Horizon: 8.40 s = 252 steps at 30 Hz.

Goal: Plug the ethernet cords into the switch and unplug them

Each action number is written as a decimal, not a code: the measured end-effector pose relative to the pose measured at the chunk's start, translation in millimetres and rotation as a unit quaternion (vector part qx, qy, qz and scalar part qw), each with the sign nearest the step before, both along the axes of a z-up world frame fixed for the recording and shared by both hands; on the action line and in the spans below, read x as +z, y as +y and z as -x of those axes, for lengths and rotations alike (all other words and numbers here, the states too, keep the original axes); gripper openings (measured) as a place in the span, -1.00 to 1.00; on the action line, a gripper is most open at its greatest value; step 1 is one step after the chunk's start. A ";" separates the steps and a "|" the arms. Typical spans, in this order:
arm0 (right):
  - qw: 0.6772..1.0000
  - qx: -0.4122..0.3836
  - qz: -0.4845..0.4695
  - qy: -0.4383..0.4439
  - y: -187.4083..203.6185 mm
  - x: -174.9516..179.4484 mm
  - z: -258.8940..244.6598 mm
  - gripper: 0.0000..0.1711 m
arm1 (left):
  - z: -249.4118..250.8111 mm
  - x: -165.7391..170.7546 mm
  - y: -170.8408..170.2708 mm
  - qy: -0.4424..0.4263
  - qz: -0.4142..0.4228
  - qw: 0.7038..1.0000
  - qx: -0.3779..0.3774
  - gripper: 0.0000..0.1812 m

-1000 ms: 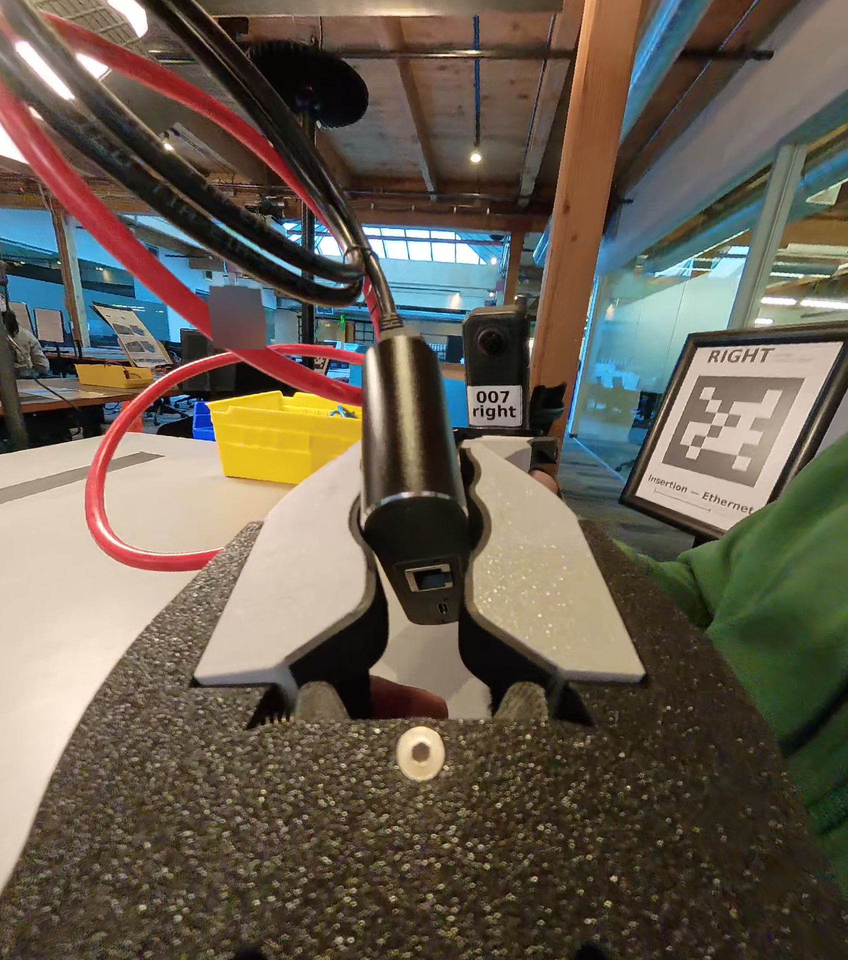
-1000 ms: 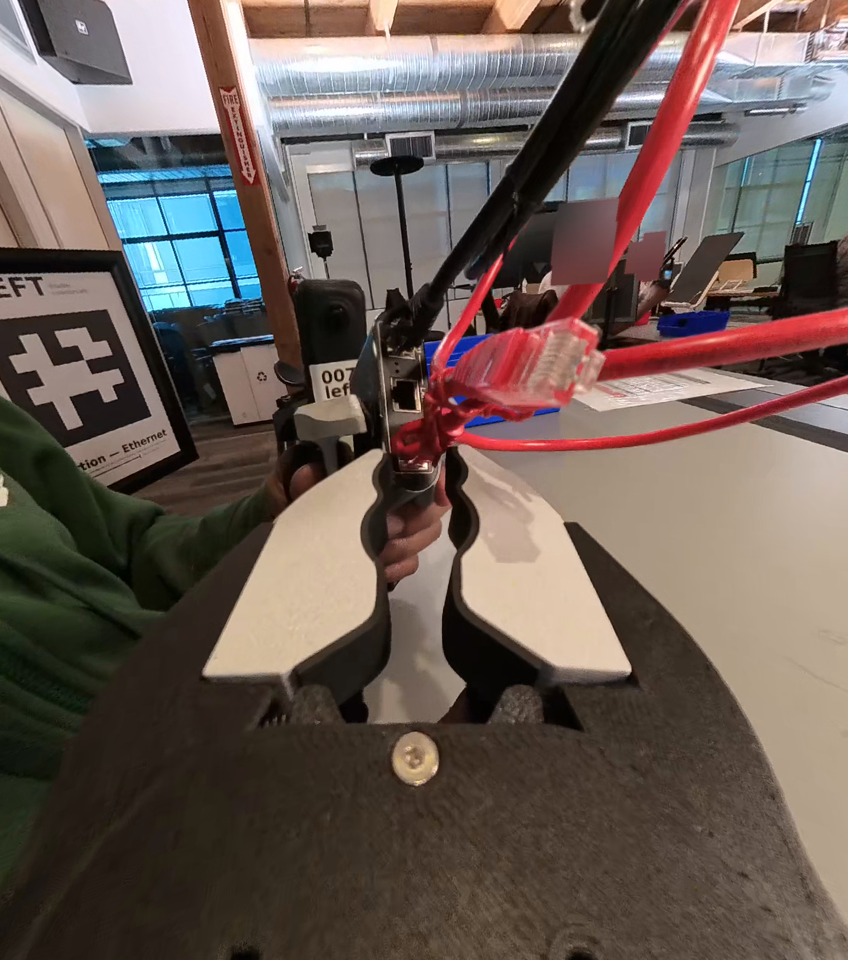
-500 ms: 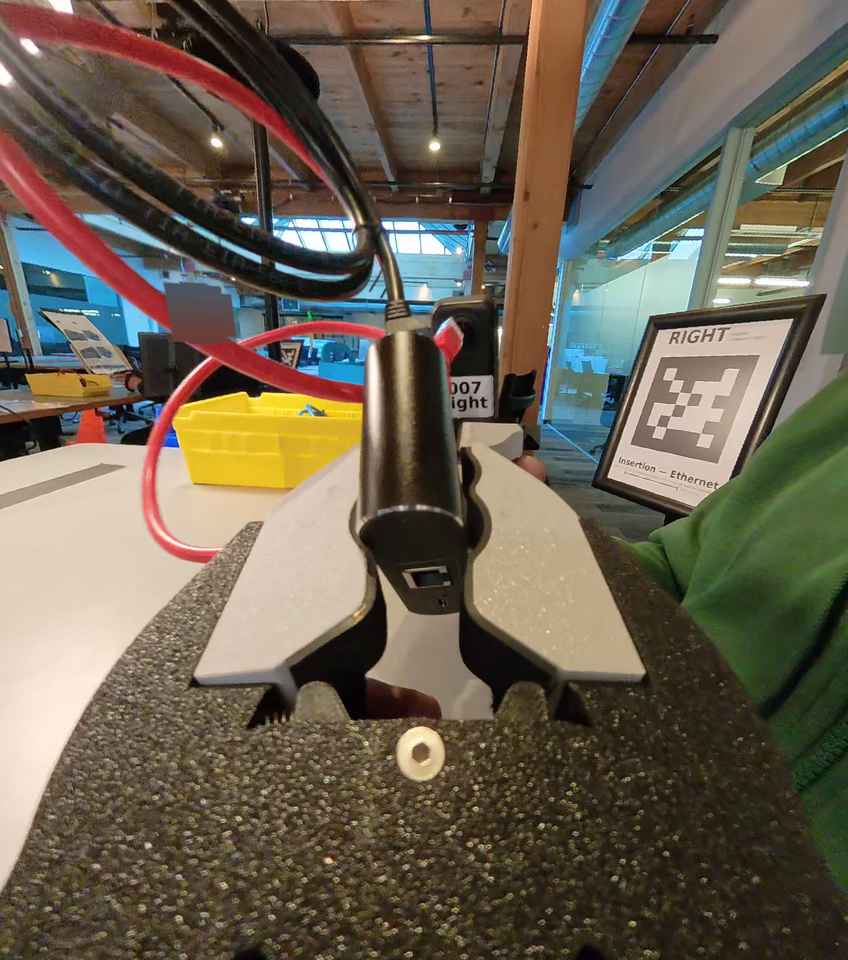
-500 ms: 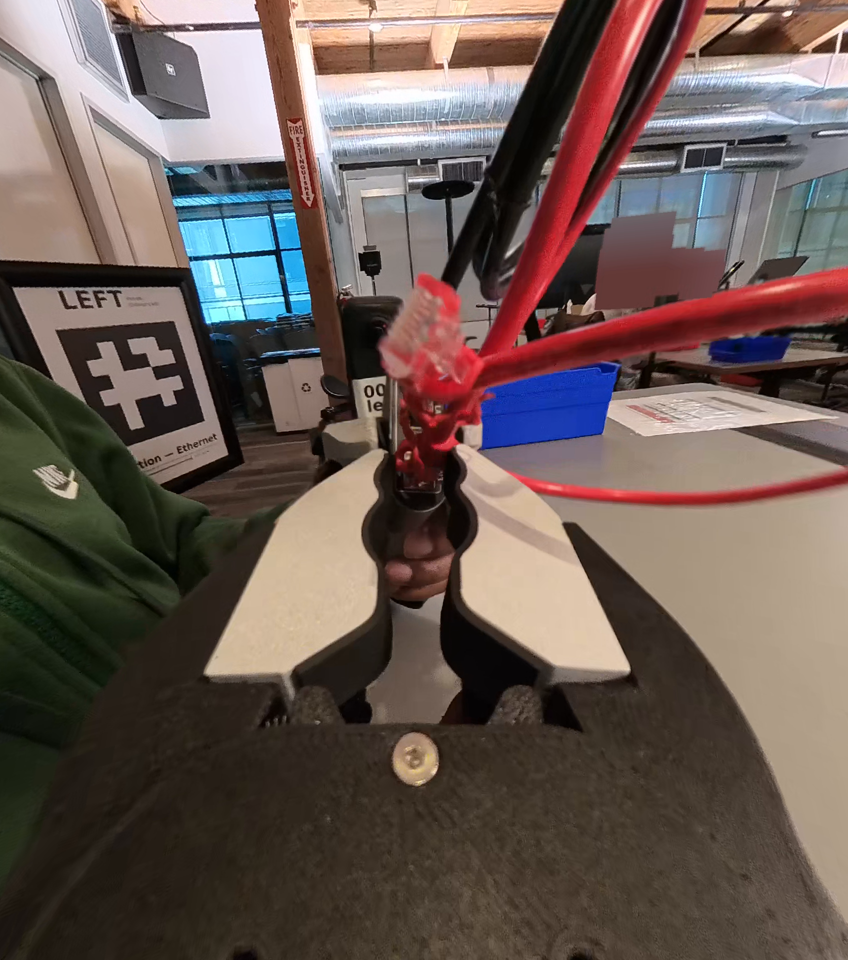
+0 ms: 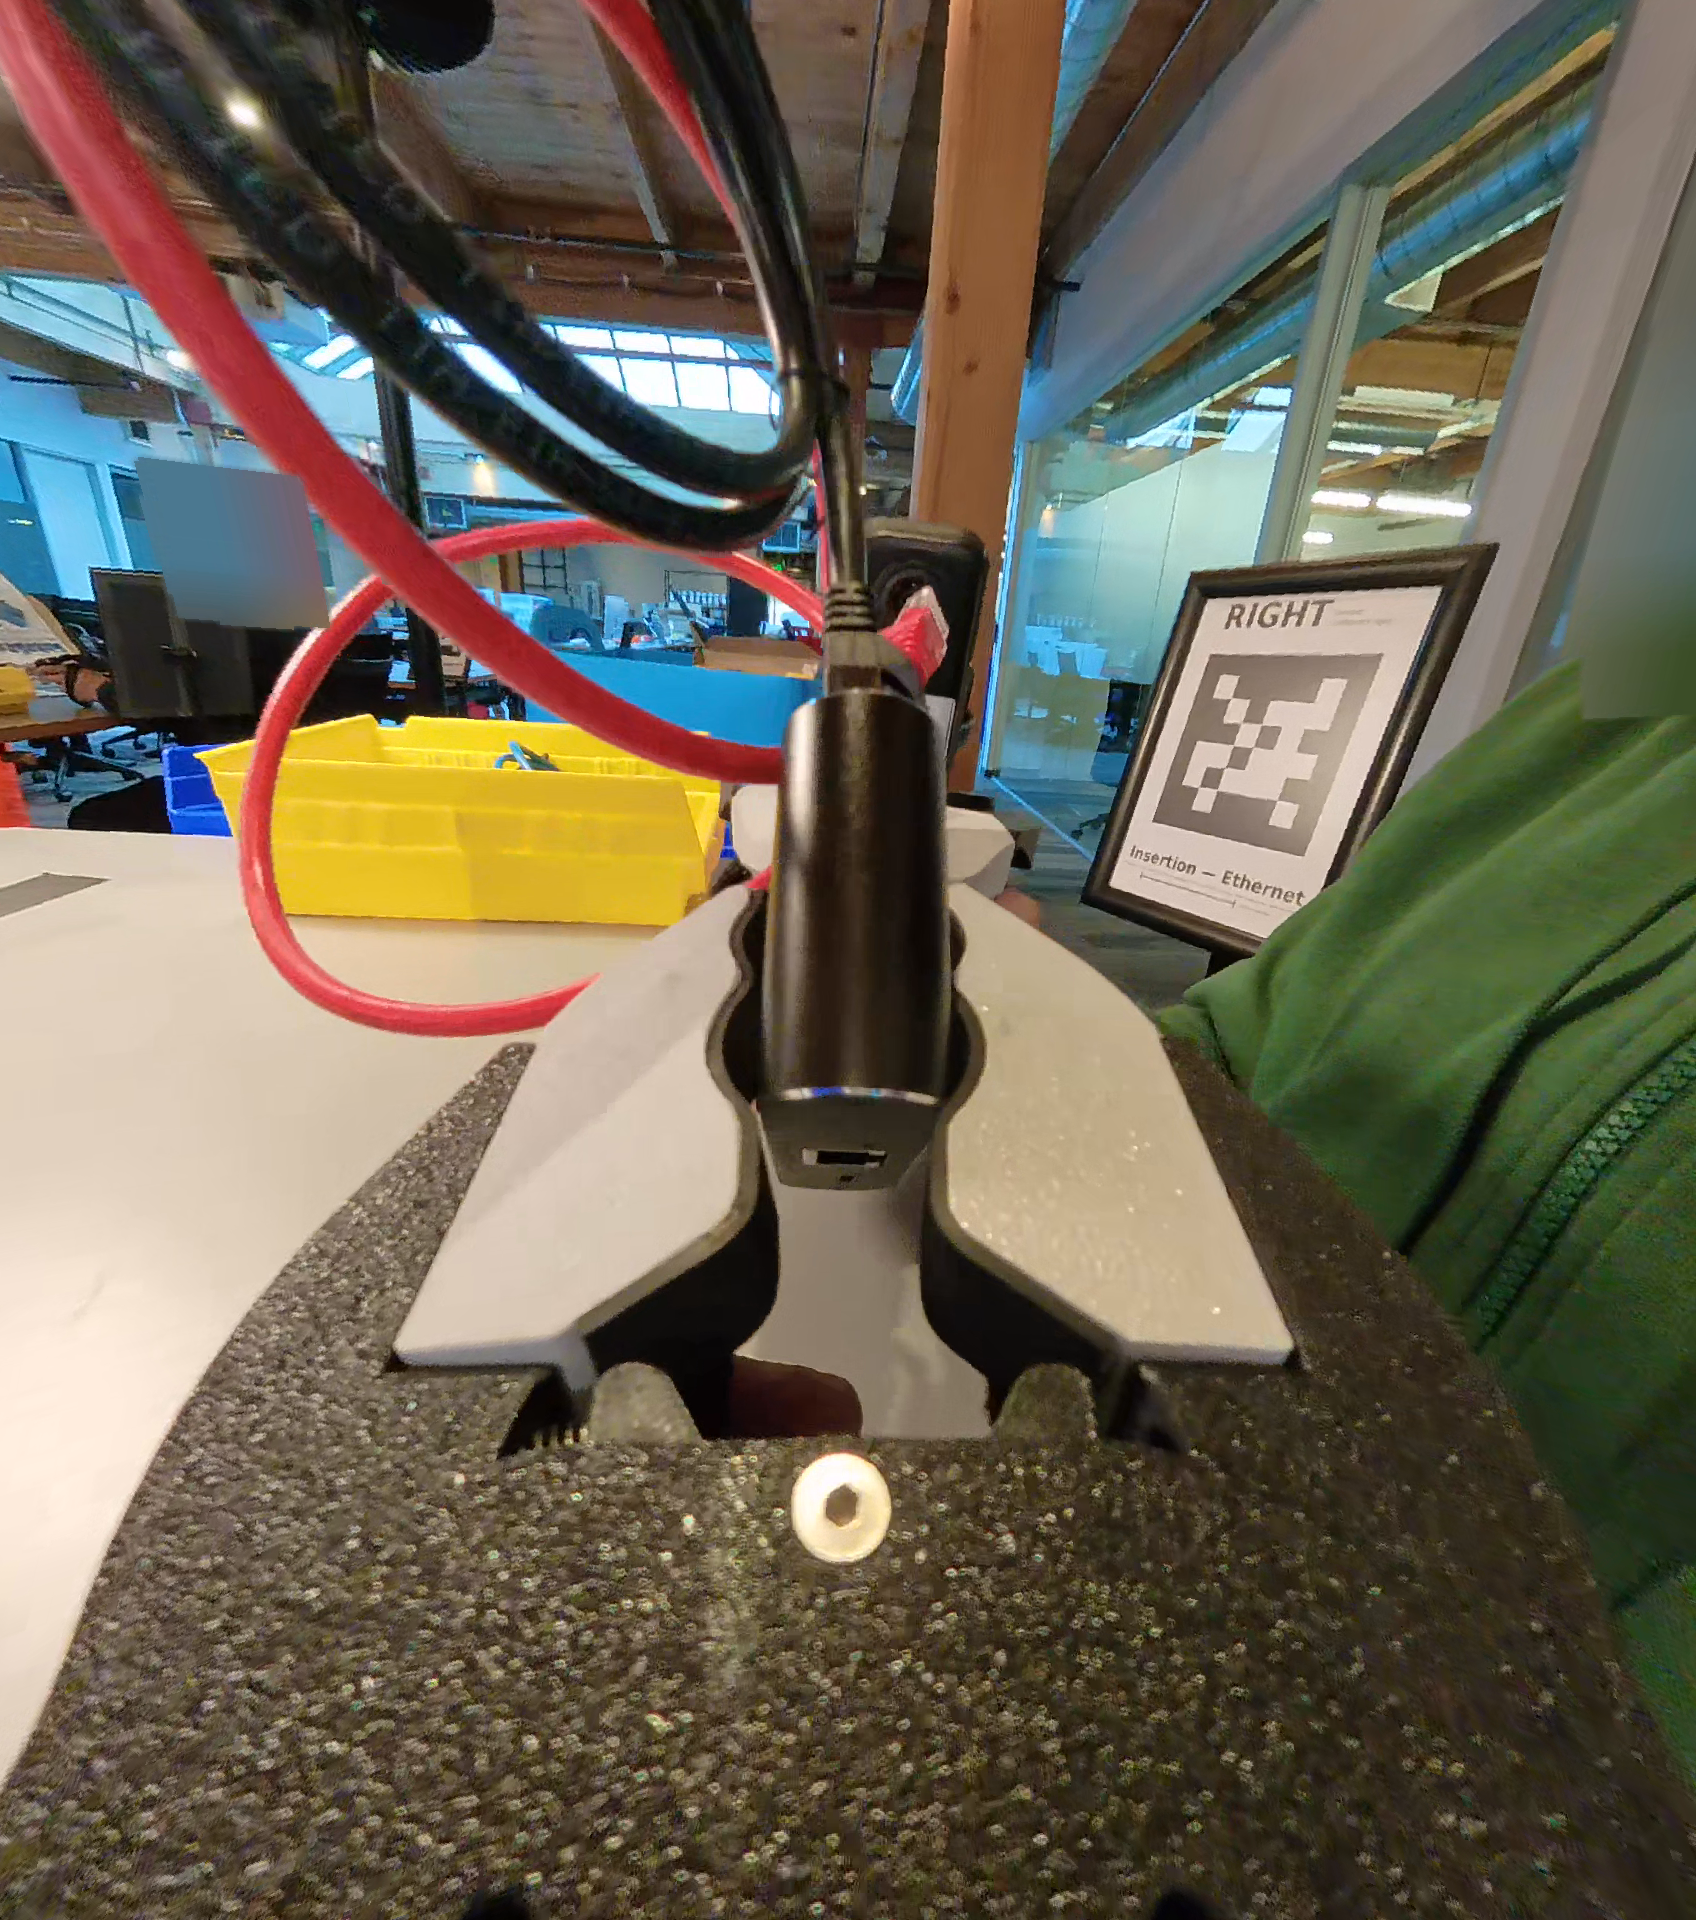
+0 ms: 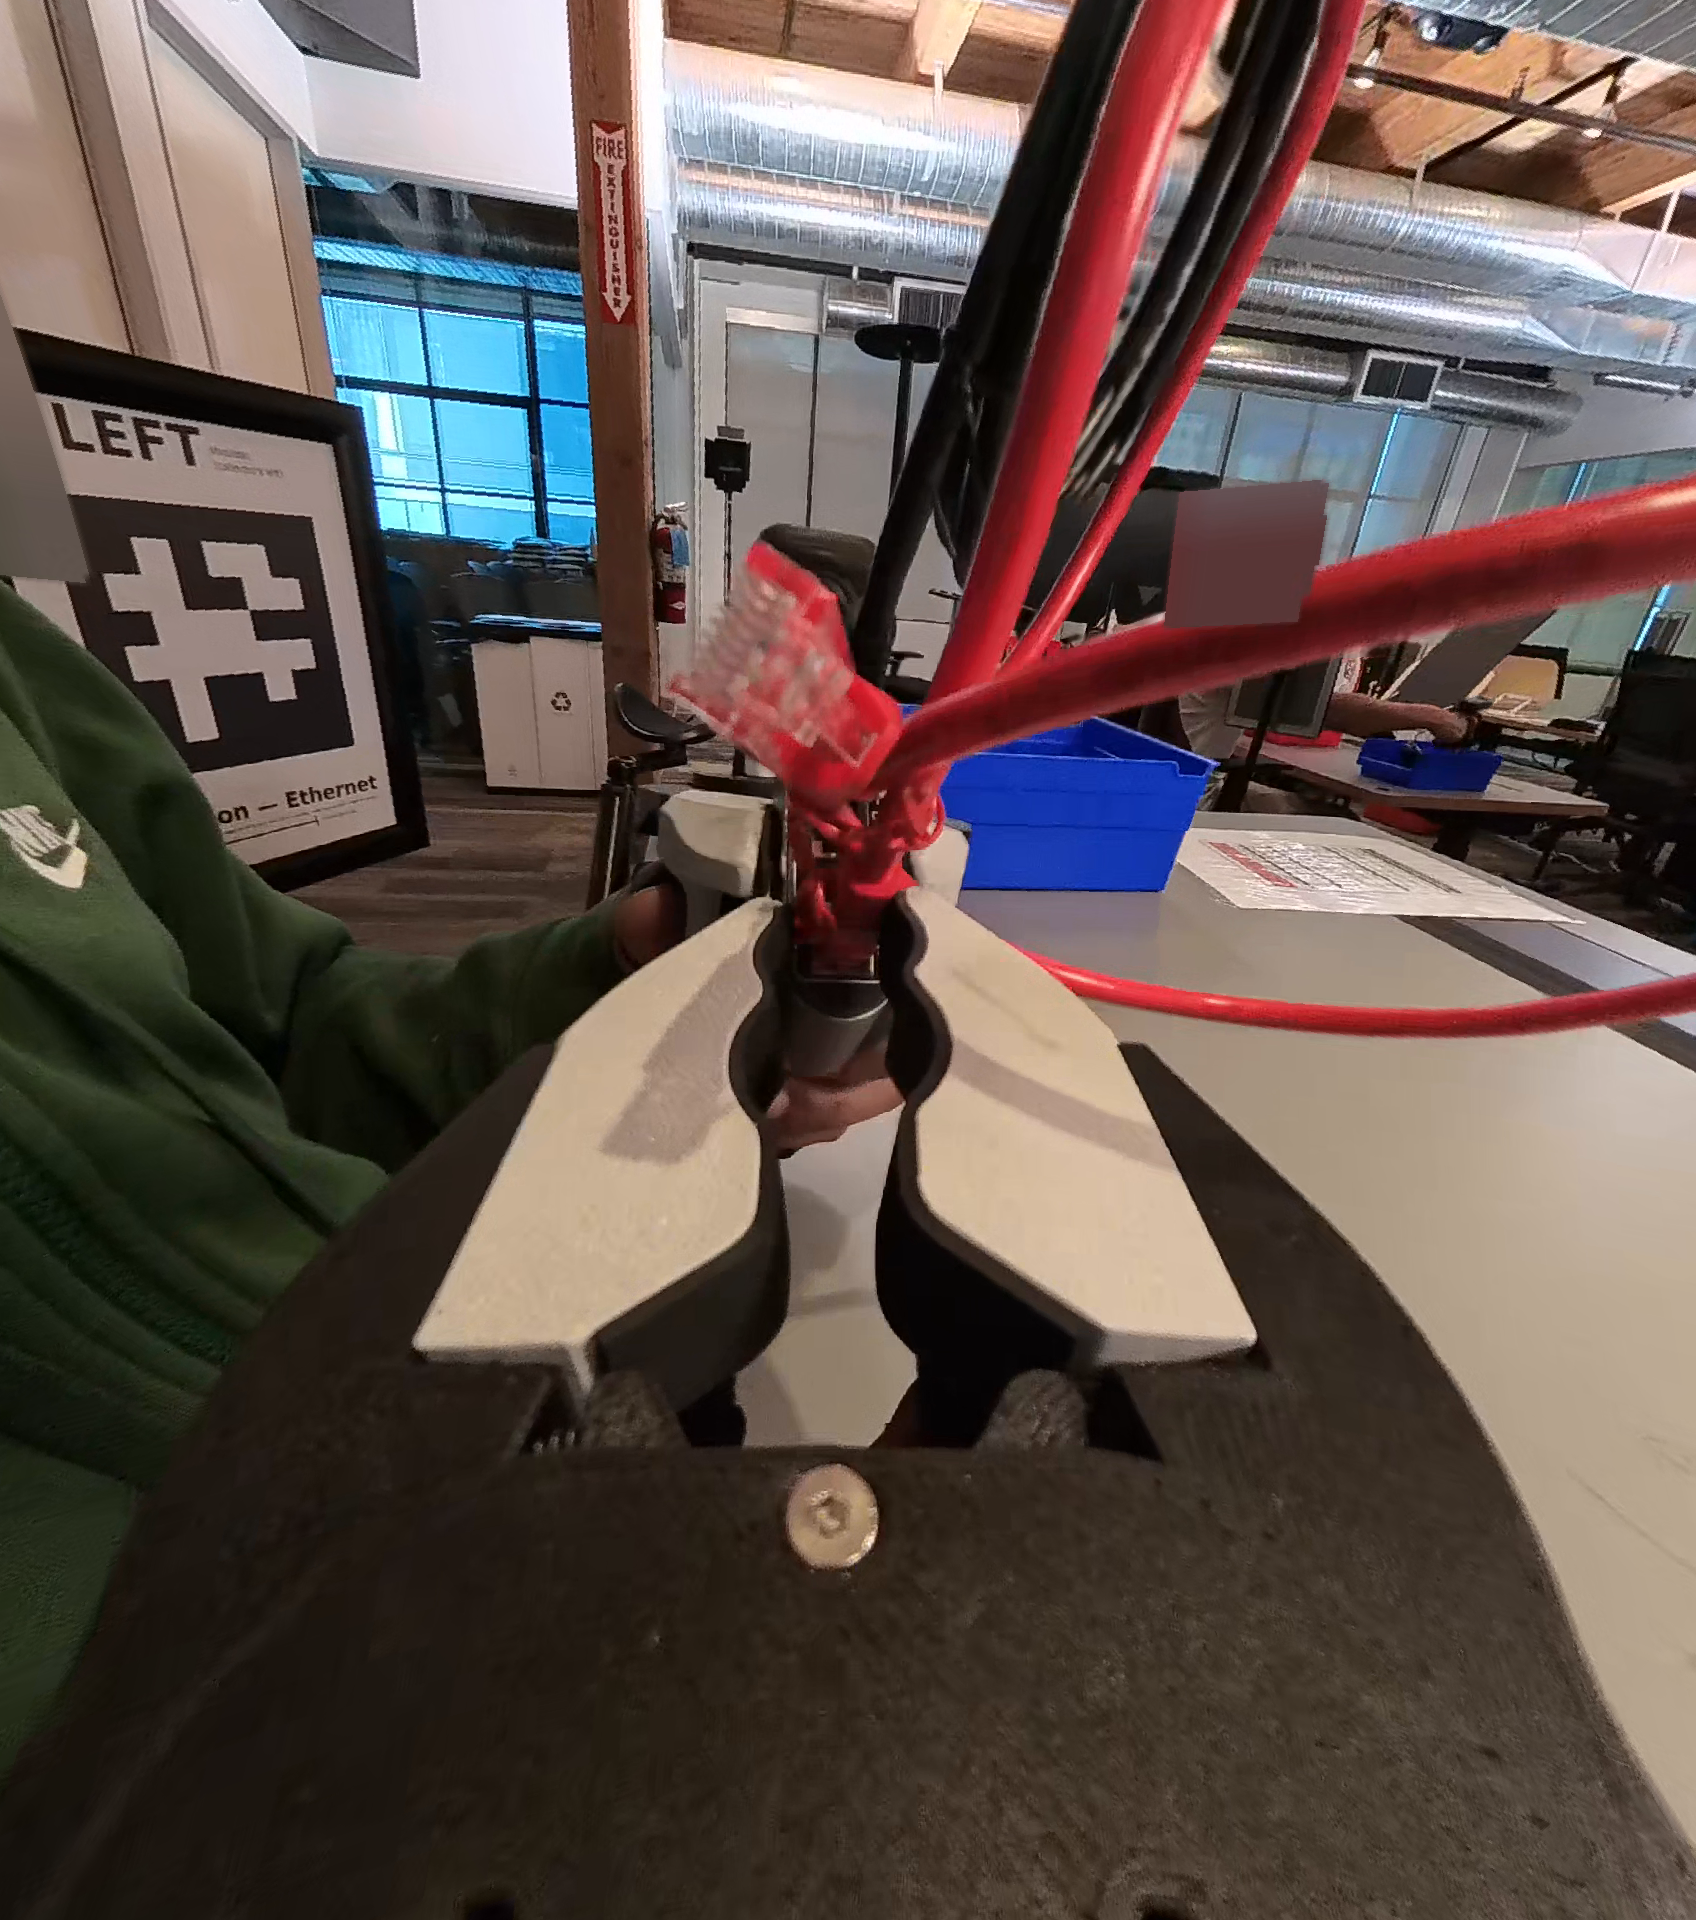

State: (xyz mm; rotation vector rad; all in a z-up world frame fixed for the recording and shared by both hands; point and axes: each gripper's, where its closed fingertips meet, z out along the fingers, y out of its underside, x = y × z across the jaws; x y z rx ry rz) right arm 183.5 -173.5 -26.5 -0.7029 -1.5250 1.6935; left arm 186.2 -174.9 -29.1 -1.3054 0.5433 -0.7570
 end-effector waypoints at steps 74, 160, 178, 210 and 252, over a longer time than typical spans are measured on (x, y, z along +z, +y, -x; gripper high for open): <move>0.956 -0.290 -0.015 -0.053 138.2 -7.6 -21.2 -0.83 | 44.8 -20.4 26.3 0.024 0.046 0.985 0.162 -0.69; 0.983 -0.053 0.166 -0.065 14.7 3.8 48.6 -0.73 | 41.6 13.8 11.4 -0.162 -0.011 0.983 0.081 -0.68; 0.991 -0.047 0.093 -0.087 11.2 -9.1 38.4 -0.62 | 52.0 8.6 12.1 -0.185 0.015 0.979 0.082 -0.69; 0.974 -0.147 -0.169 0.018 15.8 -17.6 18.4 -0.48 | 45.5 -4.0 17.7 -0.167 0.059 0.981 0.073 -0.69; 0.841 -0.119 -0.481 0.215 -29.6 -50.7 -7.5 -0.30 | -39.1 -49.6 -7.3 0.015 0.208 0.970 -0.126 -0.40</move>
